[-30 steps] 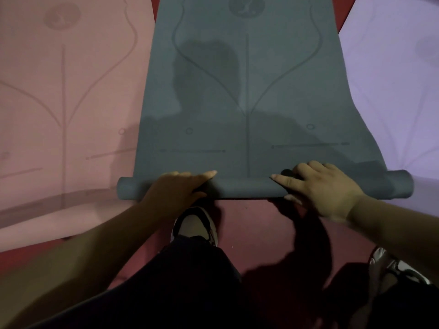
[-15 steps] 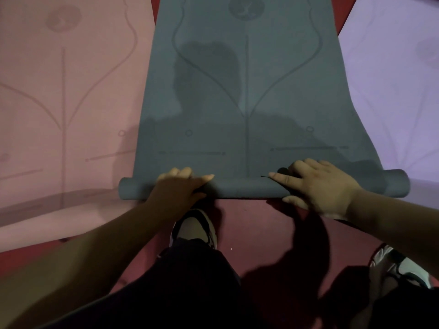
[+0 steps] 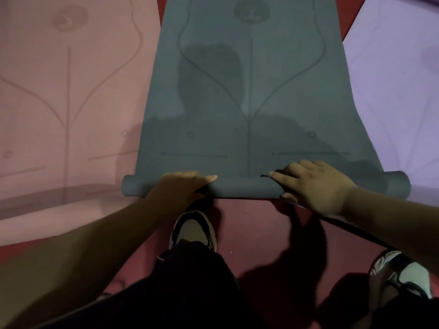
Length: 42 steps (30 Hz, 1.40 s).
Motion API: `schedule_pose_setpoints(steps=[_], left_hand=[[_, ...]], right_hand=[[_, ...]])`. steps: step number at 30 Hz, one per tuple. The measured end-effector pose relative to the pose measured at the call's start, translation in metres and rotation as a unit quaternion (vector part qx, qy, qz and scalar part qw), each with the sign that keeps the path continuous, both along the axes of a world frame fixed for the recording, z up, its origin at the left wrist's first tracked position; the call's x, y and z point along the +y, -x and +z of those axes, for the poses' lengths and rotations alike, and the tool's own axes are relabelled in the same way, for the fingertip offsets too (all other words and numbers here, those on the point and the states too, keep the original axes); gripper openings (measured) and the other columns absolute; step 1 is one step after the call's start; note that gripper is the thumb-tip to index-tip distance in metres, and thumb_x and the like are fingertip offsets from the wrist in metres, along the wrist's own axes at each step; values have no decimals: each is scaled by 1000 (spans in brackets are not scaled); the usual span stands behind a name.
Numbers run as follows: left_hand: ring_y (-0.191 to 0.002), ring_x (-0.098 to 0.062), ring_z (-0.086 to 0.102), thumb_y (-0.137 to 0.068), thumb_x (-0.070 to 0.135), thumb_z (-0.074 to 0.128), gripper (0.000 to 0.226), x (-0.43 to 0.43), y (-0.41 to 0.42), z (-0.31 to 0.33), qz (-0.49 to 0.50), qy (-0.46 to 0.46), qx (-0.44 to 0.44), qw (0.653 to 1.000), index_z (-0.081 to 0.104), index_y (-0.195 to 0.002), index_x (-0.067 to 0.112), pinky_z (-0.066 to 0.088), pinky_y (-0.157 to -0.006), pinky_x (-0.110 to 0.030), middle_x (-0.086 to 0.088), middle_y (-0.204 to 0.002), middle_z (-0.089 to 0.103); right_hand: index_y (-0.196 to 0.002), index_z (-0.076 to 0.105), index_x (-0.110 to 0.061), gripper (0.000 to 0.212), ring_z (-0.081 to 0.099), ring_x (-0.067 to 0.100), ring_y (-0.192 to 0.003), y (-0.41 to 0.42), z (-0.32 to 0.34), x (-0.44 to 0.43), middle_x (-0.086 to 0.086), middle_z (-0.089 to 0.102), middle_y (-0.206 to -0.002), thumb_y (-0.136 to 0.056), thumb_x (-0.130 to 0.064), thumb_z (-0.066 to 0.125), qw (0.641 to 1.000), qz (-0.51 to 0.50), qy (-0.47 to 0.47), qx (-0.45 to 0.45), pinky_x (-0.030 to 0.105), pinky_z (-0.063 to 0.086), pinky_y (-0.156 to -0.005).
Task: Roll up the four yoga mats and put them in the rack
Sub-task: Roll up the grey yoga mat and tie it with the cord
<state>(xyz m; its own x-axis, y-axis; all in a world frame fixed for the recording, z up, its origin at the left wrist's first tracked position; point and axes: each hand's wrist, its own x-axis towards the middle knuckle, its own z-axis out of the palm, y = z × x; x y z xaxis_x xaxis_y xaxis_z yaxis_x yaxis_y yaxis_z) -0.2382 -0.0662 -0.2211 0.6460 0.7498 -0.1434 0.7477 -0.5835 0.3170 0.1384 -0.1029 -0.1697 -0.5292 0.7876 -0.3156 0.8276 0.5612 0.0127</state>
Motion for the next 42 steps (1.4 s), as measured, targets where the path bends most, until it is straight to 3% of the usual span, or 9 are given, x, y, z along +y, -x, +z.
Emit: schedule_pose_setpoints(steps=[4,12,16,19,22,29,33,36,42], left_hand=[[-96,-28,65,-92,53,45,56,3,3,2,10,29,4,1000,44,-148,46,50,-81,-38,4,-111,66],[-82,-32,57,-62,41,91,86,-7,-6,-1,20,-76,52,996,48,-137,42,46,-65,-40,-5,-100,61],[-73,-31,53,-70,41,85,83,-3,-5,-4,28,-101,33,994,43,-141,39,46,-59,-38,-4,-96,61],[-73,-31,57,-84,43,63,63,2,1,-7,2,-90,27,996,41,-143,38,50,-62,-42,-3,-101,65],[-74,-31,59,-86,48,52,54,8,2,-9,-7,-76,34,996,44,-139,38,50,-64,-39,-1,-105,67],[-82,-28,61,-90,51,51,52,16,3,-6,-11,-54,46,997,54,-140,38,46,-71,-36,4,-105,66],[-94,-29,63,-88,52,47,54,13,-1,1,8,-56,59,997,54,-140,38,47,-81,-42,-1,-113,65],[-99,-34,60,-77,51,73,69,10,-2,3,0,-55,86,995,54,-141,34,46,-88,-46,-9,-119,63],[-71,-32,59,-72,28,84,75,18,-1,4,-10,-35,27,999,56,-142,28,53,-65,-41,-4,-104,67]], right_hand=[[-149,46,-37,67,59,31,-83,5,0,-18,6,61,-108,-83,-44,56,998,-1,-68,12,39,45,-70],[-139,57,-42,62,53,27,-84,9,-4,-7,2,58,-101,-87,-67,36,999,-42,-27,6,36,41,-70],[-141,56,-40,65,58,27,-83,4,-5,12,1,60,-101,-88,-71,36,999,-34,16,30,37,50,-70],[-149,45,-42,72,58,28,-95,1,-6,21,-1,60,-113,-89,-76,24,997,-39,58,38,38,51,-79],[-145,51,-38,67,60,29,-90,1,-8,19,0,62,-109,-93,-72,29,998,-30,19,48,38,52,-74],[-138,61,-28,55,61,32,-82,5,-10,-4,5,67,-103,-96,-59,43,989,-41,-124,70,39,43,-71],[-133,66,-31,56,61,33,-83,7,-16,-10,4,69,-104,-96,-64,41,987,-73,-127,70,39,40,-73],[-133,64,-33,54,58,31,-87,7,-14,-8,4,65,-109,-91,-62,46,987,-89,-116,61,39,40,-74],[-131,65,-32,64,57,33,-84,17,-9,-11,6,62,-98,-87,-73,43,983,-139,-111,55,41,42,-76]])
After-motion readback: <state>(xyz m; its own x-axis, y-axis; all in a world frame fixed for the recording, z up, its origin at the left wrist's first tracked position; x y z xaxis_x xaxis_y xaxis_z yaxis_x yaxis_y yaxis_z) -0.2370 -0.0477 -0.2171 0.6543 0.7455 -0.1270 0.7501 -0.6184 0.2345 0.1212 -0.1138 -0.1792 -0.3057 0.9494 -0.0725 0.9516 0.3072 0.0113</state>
